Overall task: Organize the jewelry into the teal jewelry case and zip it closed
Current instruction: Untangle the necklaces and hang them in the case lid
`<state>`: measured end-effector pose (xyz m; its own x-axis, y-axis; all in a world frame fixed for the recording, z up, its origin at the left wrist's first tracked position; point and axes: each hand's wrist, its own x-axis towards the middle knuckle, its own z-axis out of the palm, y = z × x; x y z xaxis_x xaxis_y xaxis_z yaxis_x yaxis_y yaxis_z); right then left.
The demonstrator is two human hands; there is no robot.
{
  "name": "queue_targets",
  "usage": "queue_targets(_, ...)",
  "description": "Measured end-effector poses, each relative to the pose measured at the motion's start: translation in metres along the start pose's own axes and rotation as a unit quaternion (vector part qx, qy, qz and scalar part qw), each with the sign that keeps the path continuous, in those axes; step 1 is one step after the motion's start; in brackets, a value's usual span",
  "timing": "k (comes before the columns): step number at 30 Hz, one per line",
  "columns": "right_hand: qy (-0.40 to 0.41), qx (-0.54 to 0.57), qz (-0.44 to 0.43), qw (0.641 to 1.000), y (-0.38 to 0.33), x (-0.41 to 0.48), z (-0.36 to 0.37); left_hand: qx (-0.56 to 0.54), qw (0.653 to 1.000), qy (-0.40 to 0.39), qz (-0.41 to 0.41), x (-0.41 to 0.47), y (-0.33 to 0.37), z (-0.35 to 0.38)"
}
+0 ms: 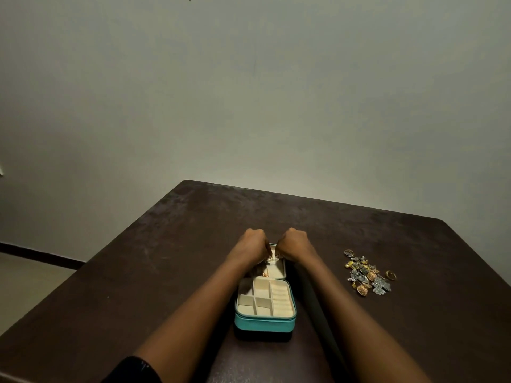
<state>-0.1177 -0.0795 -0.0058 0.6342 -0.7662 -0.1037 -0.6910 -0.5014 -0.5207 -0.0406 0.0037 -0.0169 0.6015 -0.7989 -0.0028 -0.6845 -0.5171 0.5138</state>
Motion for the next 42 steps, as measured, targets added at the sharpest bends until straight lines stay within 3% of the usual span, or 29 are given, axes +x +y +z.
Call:
queue_targets(13, 0.018, -0.033, -0.001, 0.999, 0.006, -0.013, -0.001, -0.035, 0.998, -0.039, -0.025, -0.016, 0.003, -0.007)
queue_targets(19, 0.04, -0.038, -0.008, 0.998, 0.006, -0.019, -0.003, -0.175, 0.98, -0.049, -0.077, -0.02, 0.006, -0.018)
queue_targets(21, 0.042, -0.035, -0.008, 0.998, 0.005, -0.021, -0.002, -0.211, 0.972, -0.023, -0.104, -0.019, 0.0, -0.022)
queue_targets(25, 0.032, -0.011, -0.009, 0.999, 0.003, -0.023, -0.002, -0.123, 0.976, 0.091, -0.154, -0.014, -0.025, -0.021)
queue_targets(28, 0.023, 0.009, -0.009, 1.0, 0.002, -0.023, -0.001, -0.087, 0.972, 0.045, -0.213, -0.02, -0.036, -0.012)
queue_targets(33, 0.001, 0.048, -0.005, 0.999, 0.002, -0.031, -0.002, -0.091, 0.976, -0.001, -0.2, -0.023, -0.042, 0.002)
queue_targets(39, 0.01, 0.112, -0.011, 0.994, 0.012, -0.051, -0.009, -0.177, 0.967, 0.078, -0.166, -0.034, -0.032, 0.016)
queue_targets(42, 0.03, 0.144, -0.046, 0.988, 0.017, -0.064, -0.015, -0.296, 0.932, 0.137, -0.158, -0.042, -0.023, 0.021)
